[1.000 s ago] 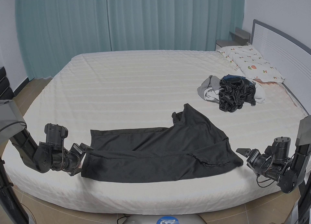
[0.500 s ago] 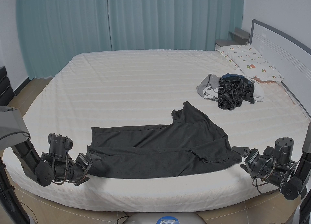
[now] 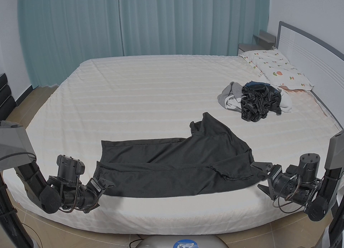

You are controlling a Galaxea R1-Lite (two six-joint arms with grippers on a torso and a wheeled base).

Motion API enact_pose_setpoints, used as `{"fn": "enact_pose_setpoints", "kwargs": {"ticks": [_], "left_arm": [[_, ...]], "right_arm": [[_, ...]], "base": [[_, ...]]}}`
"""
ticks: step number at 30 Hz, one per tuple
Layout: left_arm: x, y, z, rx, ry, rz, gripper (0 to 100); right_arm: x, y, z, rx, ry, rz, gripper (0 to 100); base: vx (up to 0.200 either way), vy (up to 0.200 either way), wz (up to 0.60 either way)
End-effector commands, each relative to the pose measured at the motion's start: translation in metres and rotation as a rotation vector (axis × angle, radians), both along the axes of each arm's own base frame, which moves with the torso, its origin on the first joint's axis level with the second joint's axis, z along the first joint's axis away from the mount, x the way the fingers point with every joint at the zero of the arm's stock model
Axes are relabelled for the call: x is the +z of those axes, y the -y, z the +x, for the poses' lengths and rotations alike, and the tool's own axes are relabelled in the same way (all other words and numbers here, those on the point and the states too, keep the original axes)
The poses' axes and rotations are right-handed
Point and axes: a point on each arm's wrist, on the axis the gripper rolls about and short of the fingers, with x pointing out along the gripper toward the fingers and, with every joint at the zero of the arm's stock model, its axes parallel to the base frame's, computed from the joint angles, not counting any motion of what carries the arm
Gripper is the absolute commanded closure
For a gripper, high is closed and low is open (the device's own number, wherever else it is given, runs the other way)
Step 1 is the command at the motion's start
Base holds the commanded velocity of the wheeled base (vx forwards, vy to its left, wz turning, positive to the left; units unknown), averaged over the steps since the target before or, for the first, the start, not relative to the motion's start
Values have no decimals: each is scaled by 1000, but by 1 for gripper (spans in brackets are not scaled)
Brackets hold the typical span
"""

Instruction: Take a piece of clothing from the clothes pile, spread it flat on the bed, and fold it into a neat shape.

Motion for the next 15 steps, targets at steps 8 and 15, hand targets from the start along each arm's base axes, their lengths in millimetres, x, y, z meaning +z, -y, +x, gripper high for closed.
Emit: {"fn": "enact_pose_setpoints", "kwargs": {"ticks": [8, 15], "left_arm": [[-23, -1, 14, 46, 25, 34, 0], [-33, 1, 20, 73, 61, 75, 0]], "right_arm": [[-28, -13, 27, 23, -32, -3, 0], [-51, -20, 48, -7, -38, -32, 0]], "base": [[0, 0, 0], [0, 0, 0]]}}
